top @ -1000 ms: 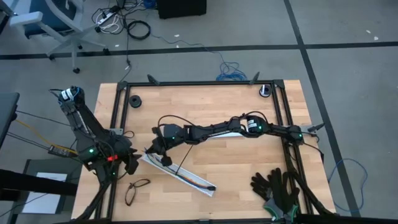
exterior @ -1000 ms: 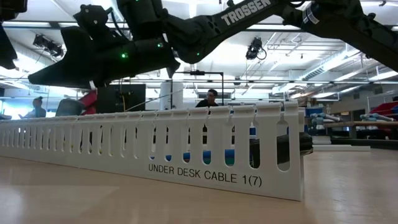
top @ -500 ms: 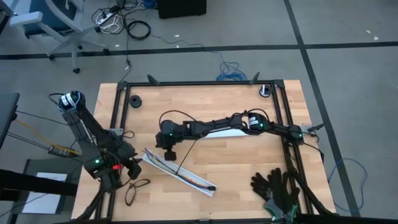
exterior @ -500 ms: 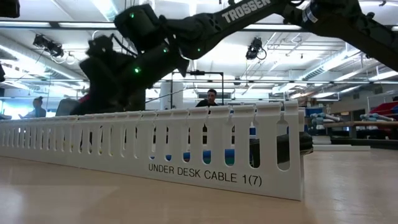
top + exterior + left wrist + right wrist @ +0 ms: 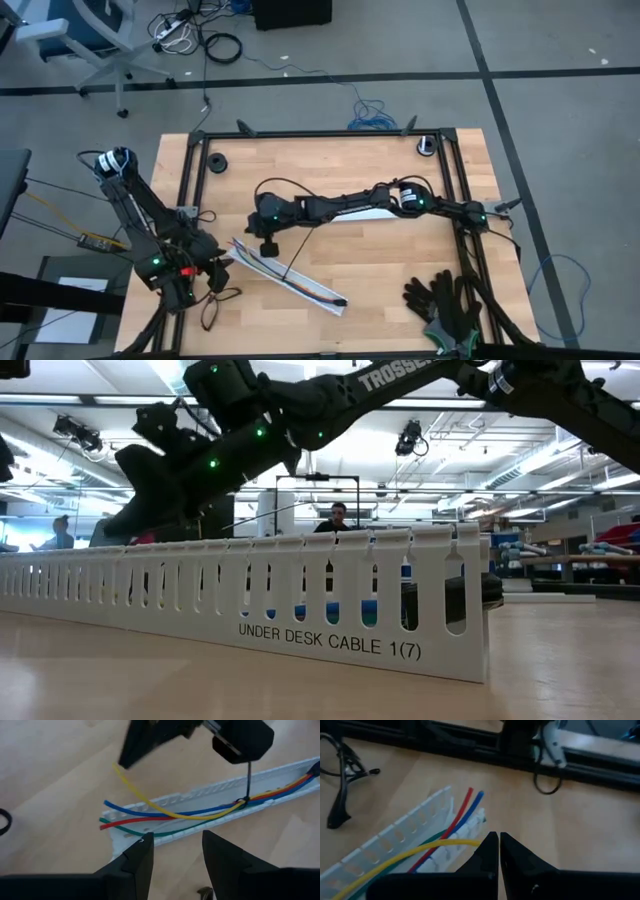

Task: Ziptie cables
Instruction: Close the white cable duct using the cover

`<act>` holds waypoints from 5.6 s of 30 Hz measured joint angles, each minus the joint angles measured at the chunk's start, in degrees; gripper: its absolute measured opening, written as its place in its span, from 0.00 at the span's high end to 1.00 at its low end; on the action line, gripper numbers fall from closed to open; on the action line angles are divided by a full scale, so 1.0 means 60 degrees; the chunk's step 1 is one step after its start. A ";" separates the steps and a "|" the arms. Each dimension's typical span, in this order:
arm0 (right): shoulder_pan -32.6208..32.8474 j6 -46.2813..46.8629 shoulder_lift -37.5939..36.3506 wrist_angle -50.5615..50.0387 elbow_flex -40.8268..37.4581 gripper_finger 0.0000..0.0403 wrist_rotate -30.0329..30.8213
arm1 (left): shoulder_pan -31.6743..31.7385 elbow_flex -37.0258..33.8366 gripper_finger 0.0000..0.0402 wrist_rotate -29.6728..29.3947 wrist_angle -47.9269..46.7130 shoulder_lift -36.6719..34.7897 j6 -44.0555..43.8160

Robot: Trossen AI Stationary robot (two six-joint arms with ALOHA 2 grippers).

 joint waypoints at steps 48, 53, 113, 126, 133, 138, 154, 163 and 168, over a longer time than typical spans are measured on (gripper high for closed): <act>-0.1606 0.2982 -1.0561 0.1487 -1.3967 1.00 0.0875 | 0.8566 -0.0022 0.65 0.5265 0.9782 0.2214 1.5565; -0.1335 0.3409 -1.0504 0.1489 -1.4344 1.00 0.0911 | 0.8543 -0.0018 0.65 0.6592 0.9610 0.2164 1.5640; -0.2265 0.1097 -1.0490 0.2177 -1.4444 0.96 0.2172 | 1.0913 0.0841 0.65 0.6194 0.8018 0.4152 1.7034; -0.3231 0.0768 -1.0490 0.1292 -1.4437 0.82 -0.1049 | 1.1318 0.1953 0.65 0.6854 0.7792 0.3874 1.7943; -0.2865 0.0543 -1.0490 -0.0474 -1.4437 0.78 -0.2068 | 1.1280 0.1982 0.65 0.6412 0.7737 0.2582 1.7954; -0.2268 0.0367 -1.0490 -0.0604 -1.4437 0.79 -0.1757 | 1.1044 0.1982 0.65 0.5906 0.7789 0.2214 1.7916; -0.1409 -0.0475 -1.0490 -0.1815 -1.4437 0.97 0.0818 | 0.9643 0.0480 0.65 0.4671 1.0234 0.2367 1.6365; -0.1401 0.0737 -1.0490 -0.1930 -1.4440 1.00 0.1491 | 0.8810 -0.0997 0.65 0.4632 1.2198 0.2371 1.4866; -0.1276 0.1566 -1.0620 -0.1962 -1.4447 1.00 0.2029 | 0.8452 -0.1538 0.65 0.4453 1.3190 0.2369 1.4450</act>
